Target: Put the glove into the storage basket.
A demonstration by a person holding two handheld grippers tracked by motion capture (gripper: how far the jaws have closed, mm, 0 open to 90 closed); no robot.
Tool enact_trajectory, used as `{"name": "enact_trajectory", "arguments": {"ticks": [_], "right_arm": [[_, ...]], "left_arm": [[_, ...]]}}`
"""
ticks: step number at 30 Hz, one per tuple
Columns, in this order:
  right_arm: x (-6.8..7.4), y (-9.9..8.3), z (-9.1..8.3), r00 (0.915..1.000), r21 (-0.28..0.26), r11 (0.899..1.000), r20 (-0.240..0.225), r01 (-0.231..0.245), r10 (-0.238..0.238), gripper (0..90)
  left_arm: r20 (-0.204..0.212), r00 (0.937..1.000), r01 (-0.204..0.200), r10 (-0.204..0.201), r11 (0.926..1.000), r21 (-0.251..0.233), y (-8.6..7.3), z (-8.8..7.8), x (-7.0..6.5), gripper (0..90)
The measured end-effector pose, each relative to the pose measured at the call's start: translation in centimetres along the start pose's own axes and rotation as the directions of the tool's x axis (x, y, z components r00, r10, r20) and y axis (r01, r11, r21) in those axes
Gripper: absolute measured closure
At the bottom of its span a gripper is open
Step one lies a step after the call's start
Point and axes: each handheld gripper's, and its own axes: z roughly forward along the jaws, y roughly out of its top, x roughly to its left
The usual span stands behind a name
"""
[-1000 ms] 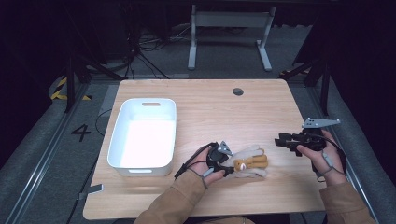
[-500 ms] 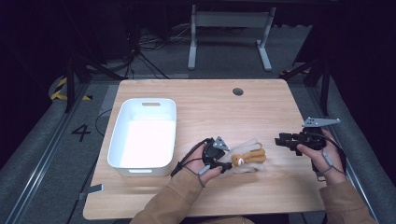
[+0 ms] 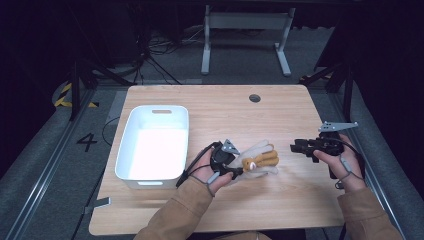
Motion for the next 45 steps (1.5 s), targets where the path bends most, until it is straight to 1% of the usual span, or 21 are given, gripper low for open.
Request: {"name": "enact_trajectory", "arguments": {"ticks": [4, 5, 6, 7, 8, 9, 14, 16, 18, 22, 25, 26, 28, 30, 31, 33, 34, 39, 41, 42, 45], "right_arm": [[-0.2, 0.4, 0.3, 1.0, 0.003, 1.0, -0.004, -0.002, 0.002, 60.7], [-0.2, 0.6, 0.4, 1.0, 0.002, 1.0, -0.009, 0.0, 0.0, 60.7], [-0.2, 0.6, 0.4, 1.0, 0.002, 1.0, -0.009, 0.0, 0.0, 60.7], [-0.3, 0.7, 0.6, 0.9999, 0.003, 1.0, -0.014, 0.0, 0.0, 60.7], [-0.3, 0.7, 0.6, 0.9999, 0.003, 1.0, -0.014, 0.0, 0.0, 60.7], [-0.3, 0.9, 0.7, 0.9999, -0.001, 1.0, -0.015, -0.002, 0.002, 60.7], [-0.3, 1.1, 0.9, 0.9998, 0.002, 1.0, -0.021, -0.001, 0.001, 60.6], [-0.3, 1.1, 0.9, 0.9997, 0.005, 1.0, -0.024, -0.001, 0.001, 60.6], [-0.4, 1.1, 0.9, 0.9997, 0.005, 1.0, -0.026, -0.002, 0.002, 60.6], [-0.4, 1.1, 0.9, 0.9997, 0.002, 1.0, -0.025, -0.004, 0.004, 60.6], [-0.5, 1.1, 0.8, 0.9996, 0.001, 1.0, -0.026, -0.006, 0.006, 60.6], [-0.5, 1.1, 0.8, 0.9996, 0.001, 1.0, -0.026, -0.006, 0.006, 60.6], [-0.5, 1.1, 0.8, 0.9996, 0.001, 1.0, -0.026, -0.008, 0.008, 60.5], [-0.5, 1.0, 0.7, 0.9996, 0.002, 1.0, -0.026, -0.009, 0.009, 60.3], [-0.5, 1.0, 0.7, 0.9996, 0.001, 1.0, -0.026, -0.01, 0.01, 60.3], [-0.6, 1.0, 0.6, 0.9996, 0.0, 1.0, -0.025, -0.012, 0.012, 60.2], [-0.6, 0.9, 0.6, 0.9996, -0.001, 1.0, -0.023, -0.015, 0.015, 60.2], [-0.6, 0.7, 0.5, 0.9996, 0.003, 1.0, -0.022, -0.017, 0.017, 60.2], [-0.7, 0.6, 0.5, 0.9996, 0.004, 1.0, -0.02, -0.021, 0.021, 60.0], [-0.7, 0.5, 0.5, 0.9995, 0.006, 1.0, -0.019, -0.024, 0.024, 60.0], [-0.8, 0.4, 0.4, 0.9993, 0.013, 0.999, -0.015, -0.034, 0.034, 60.2]], "left_arm": [[-0.029, 0.9995, 0.015, -0.014, 0.9998, 0.011, 0.9, -1.4, 0.0, 71.8], [-0.038, 0.9989, 0.027, -0.026, 0.9993, 0.024, 1.3, -1.9, 0.0, 71.8], [-0.038, 0.9989, 0.027, -0.026, 0.9993, 0.024, 1.3, -1.9, 0.0, 71.8], [-0.058, 0.9978, 0.035, -0.033, 0.9987, 0.037, 1.7, -2.5, 0.1, 71.8], [-0.058, 0.9978, 0.035, -0.033, 0.9987, 0.037, 1.7, -2.5, 0.1, 71.8], [-0.068, 0.9969, 0.042, -0.038, 0.998, 0.047, 2.0, -3.1, 0.2, 71.8], [-0.077, 0.9958, 0.056, -0.05, 0.9958, 0.072, 2.5, -4.0, 0.3, 71.8], [-0.082, 0.9942, 0.076, -0.069, 0.9927, 0.093, 2.8, -4.5, 0.5, 71.8], [-0.092, 0.9929, 0.084, -0.075, 0.991, 0.104, 3.0, -4.9, 0.6, 71.8], [-0.122, 0.9864, 0.125, -0.11, 0.9836, 0.129, 3.4, -5.8, 1.1, 71.8], [-0.154, 0.9774, 0.168, -0.145, 0.9747, 0.147, 3.8, -6.5, 1.5, 71.9], [-0.154, 0.9774, 0.168, -0.145, 0.9747, 0.147, 3.8, -6.5, 1.5, 71.9], [-0.166, 0.9724, 0.19, -0.165, 0.9694, 0.155, 4.0, -7.0, 1.7, 71.9], [-0.174, 0.9693, 0.202, -0.173, 0.9652, 0.166, 4.2, -7.3, 1.8, 71.9], [-0.174, 0.9705, 0.196, -0.167, 0.9662, 0.167, 4.3, -7.4, 1.9, 71.8], [-0.177, 0.9681, 0.208, -0.178, 0.963, 0.171, 4.6, -7.6, 2.1, 71.8], [-0.18, 0.9671, 0.21, -0.18, 0.9631, 0.168, 4.7, -7.8, 2.1, 71.8], [-0.196, 0.9594, 0.237, -0.203, 0.9564, 0.171, 5.3, -8.2, 2.4, 71.8], [-0.196, 0.9567, 0.252, -0.215, 0.95, 0.185, 5.6, -8.5, 2.8, 71.7], [-0.196, 0.9567, 0.252, -0.215, 0.95, 0.185, 5.6, -8.5, 2.8, 71.7], [-0.212, 0.9491, 0.274, -0.233, 0.9425, 0.192, 5.8, -8.7, 3.1, 71.7]]}}
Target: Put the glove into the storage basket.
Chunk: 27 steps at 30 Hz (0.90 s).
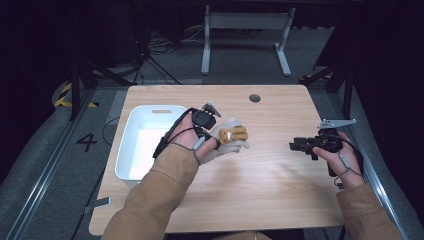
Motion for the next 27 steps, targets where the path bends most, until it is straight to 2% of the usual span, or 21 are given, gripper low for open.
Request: {"name": "enact_trajectory", "arguments": {"ticks": [2, 3, 4, 5, 9, 14, 17, 27], "right_arm": [[-0.1, -0.1, 0.0, 1.0, 0.005, 1.0, 0.001, -0.003, 0.003, 60.0], [-0.1, -0.1, 0.0, 1.0, 0.005, 1.0, 0.001, -0.003, 0.003, 60.0], [-0.1, -0.2, -0.1, 1.0, 0.007, 1.0, 0.004, -0.002, 0.002, 60.0], [-0.1, -0.2, -0.1, 1.0, 0.007, 1.0, 0.004, -0.002, 0.002, 60.0], [-0.1, -0.2, -0.1, 1.0, 0.007, 1.0, 0.006, -0.005, 0.005, 59.9], [-0.1, -0.2, 0.0, 1.0, 0.01, 1.0, 0.002, -0.003, 0.003, 59.9], [-0.1, -0.2, 0.1, 1.0, 0.013, 1.0, -0.002, -0.005, 0.005, 60.1], [-0.2, -0.3, 0.1, 0.9999, 0.013, 1.0, -0.005, -0.011, 0.011, 60.2]], "left_arm": [[-0.014, 0.9996, 0.027, -0.027, 0.9996, 0.009, 0.2, -0.3, 0.3, 71.7], [-0.014, 0.9996, 0.027, -0.027, 0.9996, 0.009, 0.2, -0.3, 0.3, 71.7], [-0.026, 0.9985, 0.048, -0.047, 0.9988, 0.013, 0.4, -0.5, 0.6, 71.7], [-0.026, 0.9985, 0.048, -0.047, 0.9988, 0.013, 0.4, -0.5, 0.6, 71.7], [-0.041, 0.9953, 0.088, -0.088, 0.9959, 0.02, 0.6, -1.0, 1.3, 71.6], [-0.058, 0.9905, 0.126, -0.125, 0.9917, 0.026, 0.8, -1.7, 1.9, 71.6], [-0.068, 0.9889, 0.134, -0.132, 0.9905, 0.029, 1.0, -2.0, 2.3, 71.6], [-0.099, 0.9728, 0.212, -0.21, 0.9772, 0.013, 1.3, -3.1, 4.2, 71.6]]}}
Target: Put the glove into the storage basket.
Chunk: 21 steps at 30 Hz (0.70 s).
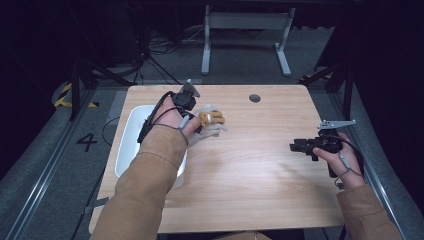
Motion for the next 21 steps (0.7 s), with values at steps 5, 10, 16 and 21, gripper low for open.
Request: {"name": "enact_trajectory", "arguments": {"ticks": [5, 10, 16, 21], "right_arm": [[0.0, 0.1, 0.2, 1.0, 0.004, 1.0, -0.004, -0.005, 0.005, 60.2], [-0.3, 0.6, 0.6, 0.9999, 0.006, 1.0, -0.01, 0.001, 0.0, 60.0], [-0.6, 1.0, 0.8, 1.0, 0.003, 1.0, -0.005, -0.002, 0.002, 60.1], [-0.6, 1.1, 1.0, 1.0, 0.007, 1.0, -0.008, 0.001, -0.001, 60.0]], "left_arm": [[-0.014, 0.9996, 0.024, -0.024, 0.9997, -0.008, -0.1, -0.5, 0.5, 71.5], [-0.032, 0.9984, 0.046, -0.047, 0.9985, -0.028, -0.4, -1.2, 1.0, 71.5], [-0.052, 0.9938, 0.097, -0.099, 0.9943, -0.044, -0.6, -2.2, 2.0, 71.5], [-0.069, 0.984, 0.159, -0.164, 0.9849, -0.068, -0.9, -2.9, 3.3, 71.5]]}}
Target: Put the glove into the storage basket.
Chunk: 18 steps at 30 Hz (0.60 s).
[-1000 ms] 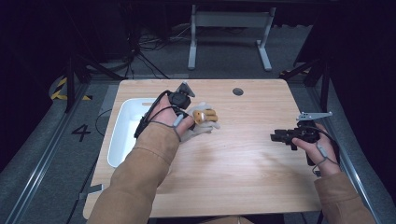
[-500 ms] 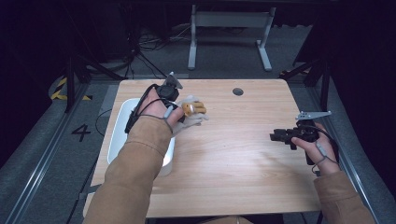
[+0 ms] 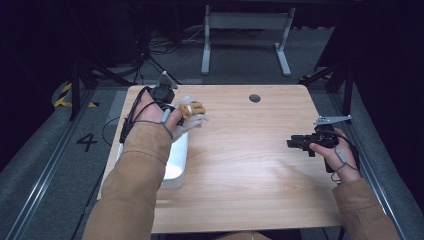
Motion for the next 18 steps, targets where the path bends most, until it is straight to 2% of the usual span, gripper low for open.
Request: {"name": "enact_trajectory", "arguments": {"ticks": [4, 6, 7, 9, 10, 11, 14, 16, 18], "right_arm": [[0.0, 0.0, 0.0, 1.0, 0.0, 1.0, 0.001, 0.0, 0.0, 60.0], [0.0, -0.1, -0.1, 1.0, -0.002, 1.0, 0.003, -0.002, 0.002, 59.7], [0.0, -0.1, -0.1, 1.0, -0.002, 1.0, 0.003, -0.002, 0.002, 59.7], [0.0, -0.1, -0.1, 1.0, -0.002, 1.0, 0.003, -0.007, 0.007, 59.4], [0.0, -0.1, -0.2, 1.0, -0.003, 1.0, 0.003, -0.009, 0.009, 59.4], [0.0, -0.1, -0.2, 1.0, -0.003, 1.0, 0.003, -0.009, 0.009, 59.4], [-0.1, -0.2, -0.2, 1.0, -0.006, 1.0, 0.005, -0.007, 0.007, 59.3], [0.0, -0.2, -0.2, 1.0, -0.003, 1.0, 0.006, -0.006, 0.006, 59.2], [0.0, -0.3, -0.3, 0.9999, -0.005, 1.0, 0.005, -0.009, 0.009, 59.2]], "left_arm": [[-0.014, 0.9996, 0.023, -0.023, 0.9997, -0.009, 0.0, -0.1, 0.8, 71.4], [-0.055, 0.9976, 0.04, -0.041, 0.9991, -0.011, 0.0, -0.1, 1.4, 71.2], [-0.055, 0.9976, 0.04, -0.041, 0.9991, -0.011, 0.0, -0.1, 1.4, 71.2], [-0.056, 0.9965, 0.062, -0.062, 0.998, -0.014, 0.0, -0.1, 1.8, 71.2], [-0.052, 0.9949, 0.086, -0.087, 0.9962, -0.017, 0.0, -0.2, 2.2, 71.2], [-0.052, 0.9949, 0.086, -0.087, 0.9962, -0.017, 0.0, -0.2, 2.2, 71.2], [-0.068, 0.99, 0.123, -0.124, 0.9923, -0.015, 0.0, -0.2, 3.1, 71.2], [-0.068, 0.9888, 0.132, -0.133, 0.991, -0.018, 0.0, -0.1, 3.2, 71.2], [-0.069, 0.9846, 0.16, -0.161, 0.987, -0.016, 0.0, -0.1, 3.8, 71.2]]}}
